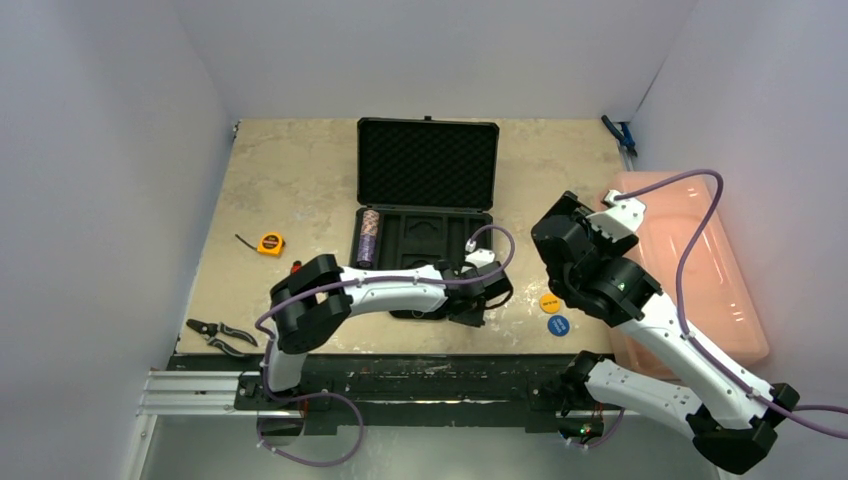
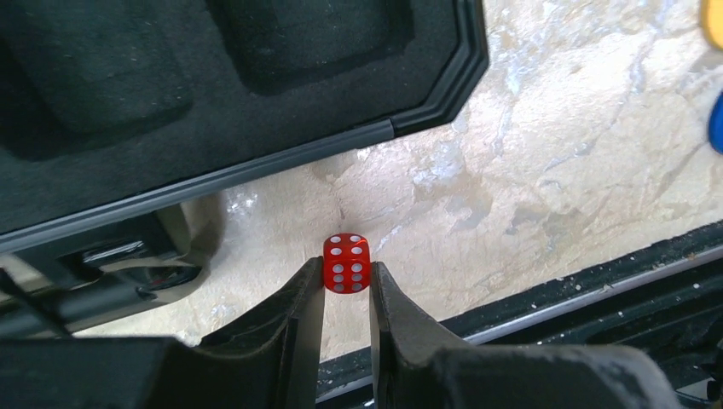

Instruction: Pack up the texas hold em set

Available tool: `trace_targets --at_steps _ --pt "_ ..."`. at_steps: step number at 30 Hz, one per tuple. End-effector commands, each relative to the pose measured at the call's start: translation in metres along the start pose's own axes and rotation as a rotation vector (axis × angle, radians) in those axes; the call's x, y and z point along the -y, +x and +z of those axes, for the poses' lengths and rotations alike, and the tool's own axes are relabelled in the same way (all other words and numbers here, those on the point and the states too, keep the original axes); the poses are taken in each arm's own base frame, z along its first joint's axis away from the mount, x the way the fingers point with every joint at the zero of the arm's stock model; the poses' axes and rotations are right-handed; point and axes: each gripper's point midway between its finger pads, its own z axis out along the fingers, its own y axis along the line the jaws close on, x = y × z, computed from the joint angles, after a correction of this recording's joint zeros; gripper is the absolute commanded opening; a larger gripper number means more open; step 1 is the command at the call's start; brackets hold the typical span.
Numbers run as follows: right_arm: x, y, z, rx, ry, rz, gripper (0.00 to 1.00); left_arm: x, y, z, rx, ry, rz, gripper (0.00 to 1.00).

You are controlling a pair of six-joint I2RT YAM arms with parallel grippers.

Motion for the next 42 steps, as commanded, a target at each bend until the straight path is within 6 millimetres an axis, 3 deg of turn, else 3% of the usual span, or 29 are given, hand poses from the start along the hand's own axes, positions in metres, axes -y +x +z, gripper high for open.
trace_targets --at_steps 1,7,15,20,34,42 --pt "-0.002 -0.008 0.000 0.022 0.000 0.019 0.99 0.014 -0.027 -0.035 0.133 0.074 0.030 0.00" --pt "-0.007 -0.013 0.000 0.030 -0.004 0.014 0.99 0.011 -0.040 -0.069 0.241 0.129 0.055 0.00" --pt "-0.015 -0.015 0.001 0.033 -0.016 0.009 0.99 -0.018 -0.053 -0.114 0.343 0.094 0.050 0.00" --pt "-0.020 -0.012 0.003 0.027 -0.020 0.001 0.99 -0.044 -0.054 -0.131 0.380 0.038 0.043 0.00" --pt "-0.038 0.001 0.007 -0.013 -0.042 -0.035 0.99 -0.154 -0.056 -0.140 0.394 -0.161 -0.108 0.00" --pt "-0.044 0.004 0.009 -0.027 -0.051 -0.055 0.99 -0.193 -0.058 -0.141 0.410 -0.209 -0.158 0.00"
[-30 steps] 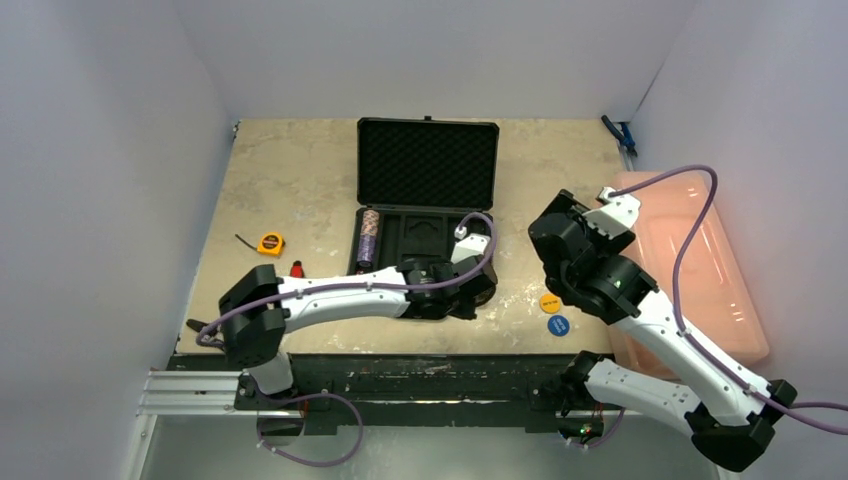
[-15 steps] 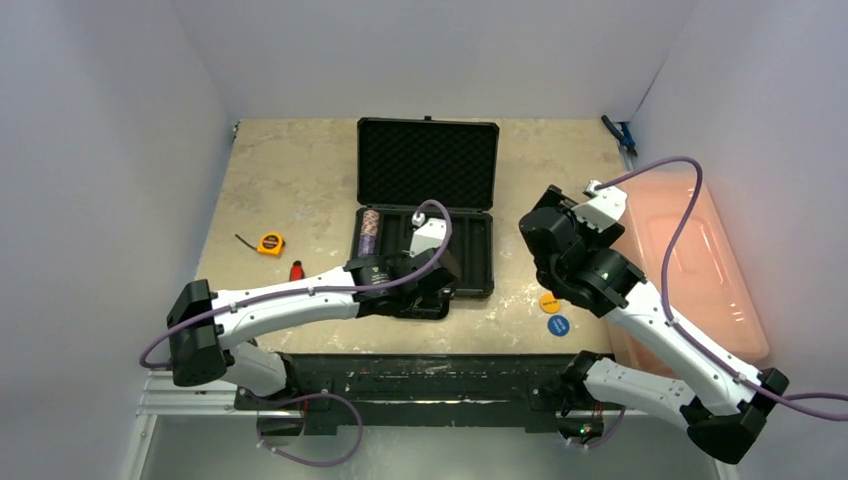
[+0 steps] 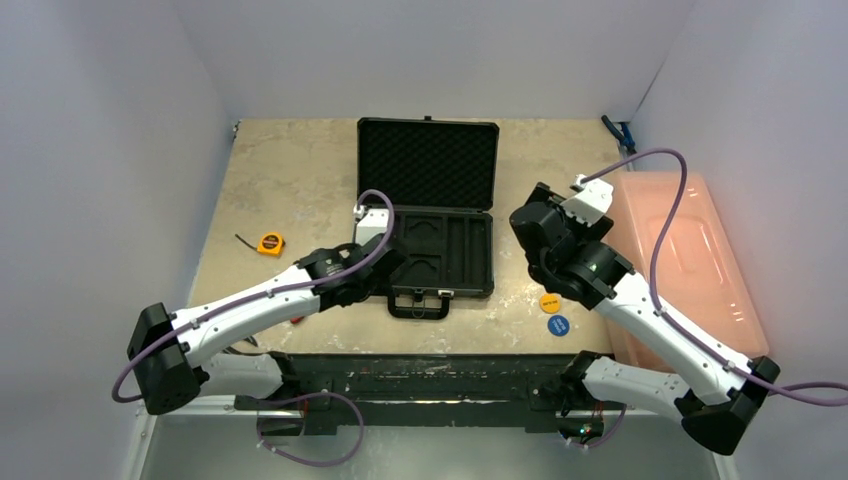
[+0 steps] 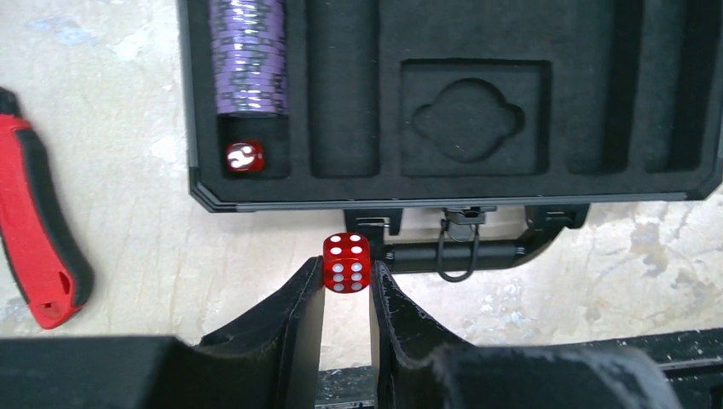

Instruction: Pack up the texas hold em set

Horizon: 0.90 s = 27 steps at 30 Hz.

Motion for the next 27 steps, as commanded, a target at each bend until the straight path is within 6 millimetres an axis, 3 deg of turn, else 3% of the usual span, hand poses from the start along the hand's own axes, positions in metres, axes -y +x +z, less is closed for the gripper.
trace_targets --at_steps 1,14,27 --pt "-0.012 -0.017 -0.003 0.016 -0.026 0.047 0.99 -0.017 -0.012 0.000 0.044 -0.014 -0.019 0.00" --pt "-0.020 -0.009 -0.003 -0.022 -0.054 0.042 0.99 -0.043 -0.016 0.030 0.009 -0.083 -0.026 0.00" --pt "-0.018 -0.007 -0.005 -0.038 -0.061 0.037 0.99 -0.036 -0.011 0.063 -0.048 -0.070 -0.032 0.00"
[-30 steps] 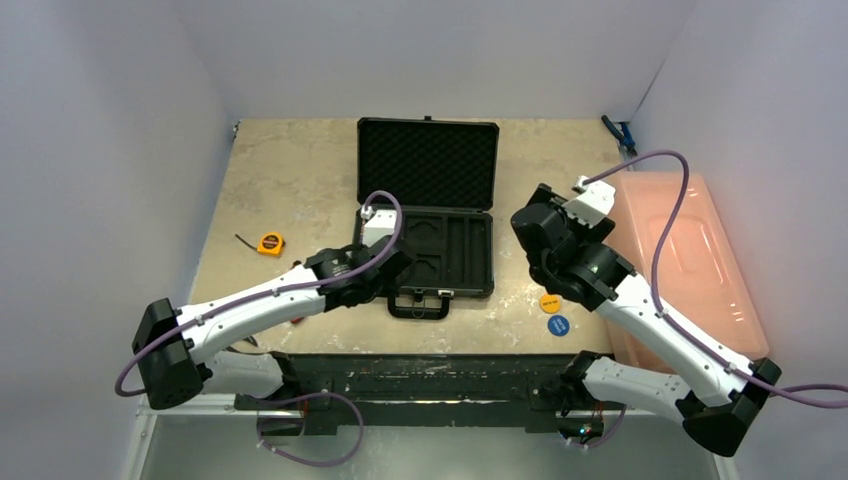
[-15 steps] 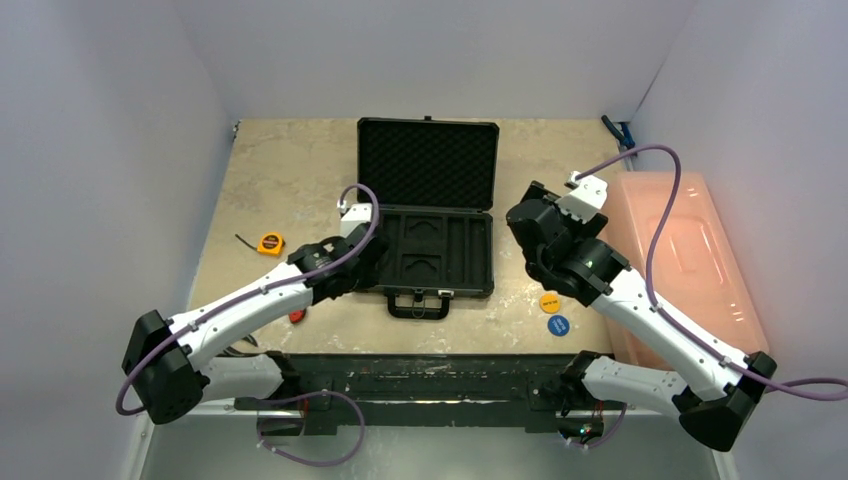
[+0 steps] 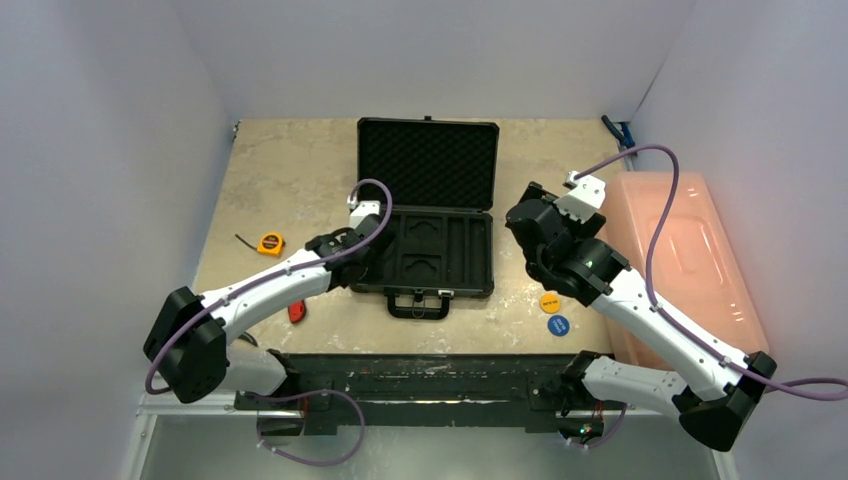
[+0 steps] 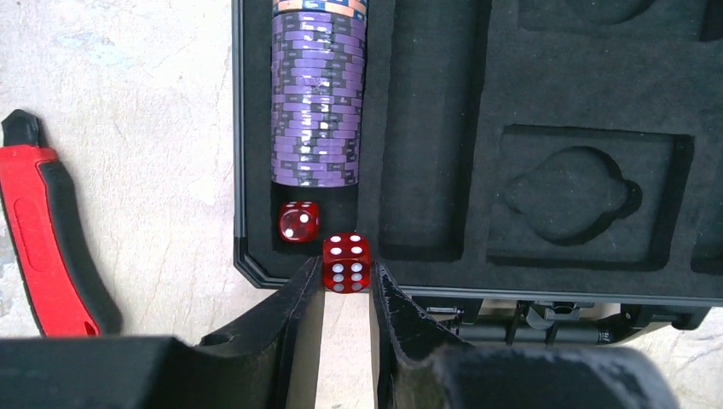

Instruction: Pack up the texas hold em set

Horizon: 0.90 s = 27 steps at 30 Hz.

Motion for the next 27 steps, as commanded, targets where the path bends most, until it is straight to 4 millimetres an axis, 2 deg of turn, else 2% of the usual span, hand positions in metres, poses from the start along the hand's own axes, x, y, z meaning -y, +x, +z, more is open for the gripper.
trace_targets --at_steps 1,11,27 --pt "-0.003 -0.015 -0.005 0.019 -0.014 0.045 0.99 0.008 -0.006 0.009 0.013 0.029 -0.008 0.00" --pt "-0.002 -0.014 -0.005 0.016 -0.016 0.042 0.99 -0.003 0.001 0.020 -0.015 -0.007 -0.013 0.00" --pt "-0.005 -0.015 -0.007 0.009 -0.032 0.062 0.99 -0.001 0.010 0.030 -0.056 -0.007 -0.007 0.00"
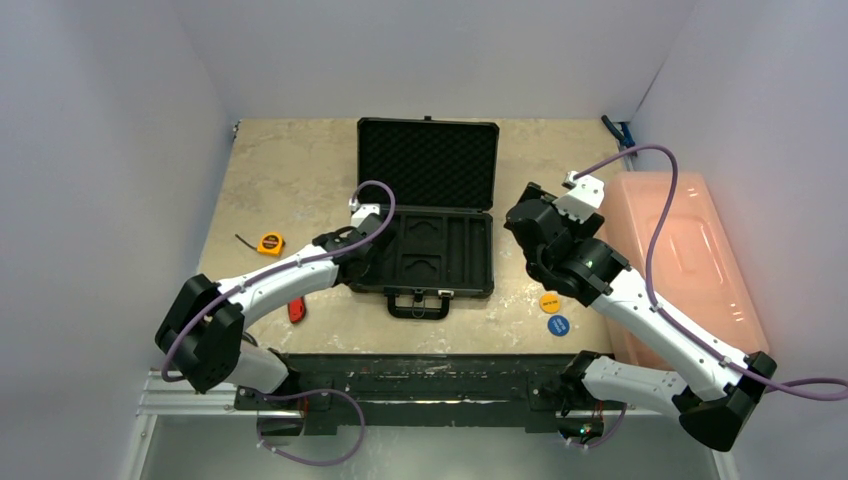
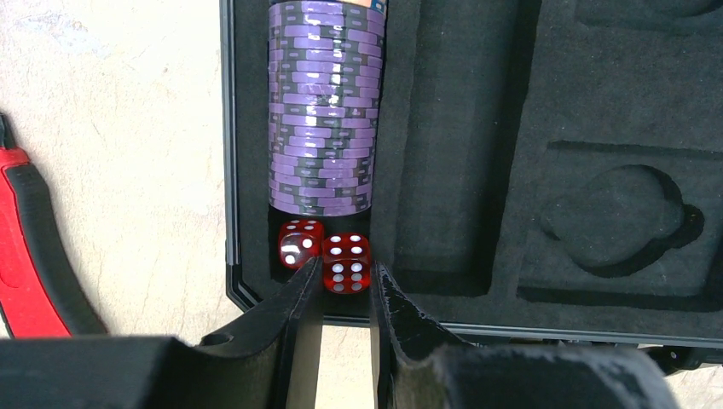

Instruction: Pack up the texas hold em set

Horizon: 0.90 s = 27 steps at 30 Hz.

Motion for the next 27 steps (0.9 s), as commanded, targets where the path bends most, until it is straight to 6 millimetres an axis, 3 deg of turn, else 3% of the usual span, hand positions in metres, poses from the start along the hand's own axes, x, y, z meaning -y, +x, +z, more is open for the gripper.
trace_targets --at_steps 1,5,12,27 --pt "-0.0029 -0.0175 -0.0060 0.024 -0.019 0.060 0.99 0.0029 -0.0026 0.0032 0.008 0.014 -0.002 0.00" --pt "-0.0039 -0.0181 -0.0062 0.024 -0.019 0.057 0.99 0.0030 -0.0031 0.0028 0.009 0.015 -0.005 0.00" --pt "-0.0067 -0.0181 -0.0057 0.020 -0.023 0.055 0.99 0.0007 -0.0027 0.0000 0.014 0.016 -0.005 0.10" --pt "-0.0108 -0.0172 -0.0046 0.014 -0.029 0.052 0.99 -0.0053 -0.0064 -0.0065 0.042 0.009 -0.005 0.47"
